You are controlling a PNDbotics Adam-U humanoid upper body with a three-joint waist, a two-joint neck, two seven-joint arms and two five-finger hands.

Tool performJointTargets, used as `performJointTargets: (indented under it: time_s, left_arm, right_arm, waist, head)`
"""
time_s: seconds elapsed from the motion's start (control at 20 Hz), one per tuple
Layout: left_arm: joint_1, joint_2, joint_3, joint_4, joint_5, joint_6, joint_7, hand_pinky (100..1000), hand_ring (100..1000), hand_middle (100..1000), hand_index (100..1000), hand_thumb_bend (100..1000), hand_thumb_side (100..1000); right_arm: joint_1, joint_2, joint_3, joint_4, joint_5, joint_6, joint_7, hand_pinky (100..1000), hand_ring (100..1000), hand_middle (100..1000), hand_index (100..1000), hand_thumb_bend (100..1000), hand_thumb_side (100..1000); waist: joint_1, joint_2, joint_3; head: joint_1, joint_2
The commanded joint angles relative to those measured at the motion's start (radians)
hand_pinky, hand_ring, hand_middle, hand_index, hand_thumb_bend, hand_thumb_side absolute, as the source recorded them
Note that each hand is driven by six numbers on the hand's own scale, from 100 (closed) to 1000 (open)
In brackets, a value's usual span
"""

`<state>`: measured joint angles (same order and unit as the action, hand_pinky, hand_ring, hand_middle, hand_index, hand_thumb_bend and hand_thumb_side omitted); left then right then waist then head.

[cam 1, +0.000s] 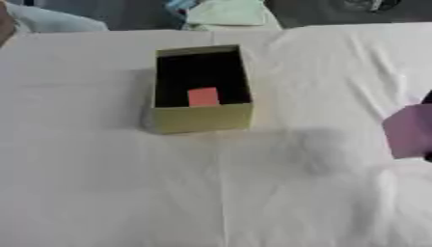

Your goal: Pick up objects on the table and place them in the box.

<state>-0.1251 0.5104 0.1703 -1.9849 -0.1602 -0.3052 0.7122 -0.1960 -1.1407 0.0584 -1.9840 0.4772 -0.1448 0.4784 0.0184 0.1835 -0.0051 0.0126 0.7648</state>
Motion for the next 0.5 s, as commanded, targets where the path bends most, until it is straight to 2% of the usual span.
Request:
performJointTargets:
  time_s: [0.05,0.25,0.5]
  left_arm:
    - [-0.012,0.027,0.006,-0.015,0.002,-0.002,0.000,663,683,676,794,421,831]
    - [-0.016,0.028,0.003,-0.015,0.006,-0.002,-0.003,663,683,676,794,420,833]
    - [-0.024,0.031,-0.001,-0.015,0.011,-0.003,-0.008,663,683,676,794,420,834]
  right_arm:
    - [-0.070,-0.051,0.006,-0.016,-0.039,-0.006,0.010,549,551,390,604,389,291]
    - [-0.192,-0.040,0.047,-0.016,-0.088,0.025,0.060,546,545,379,599,401,278]
    - [-0.375,0.016,0.105,-0.016,-0.130,0.094,0.140,511,523,359,588,386,254]
  waist:
    - [-0.005,-0.010,0.006]
    - [-0.012,-0.008,0.018]
    - [-0.022,-0.004,0.026]
  head:
    - [-0.004,0.005]
    - [-0.019,0.005]
    - [-0.040,0.005]
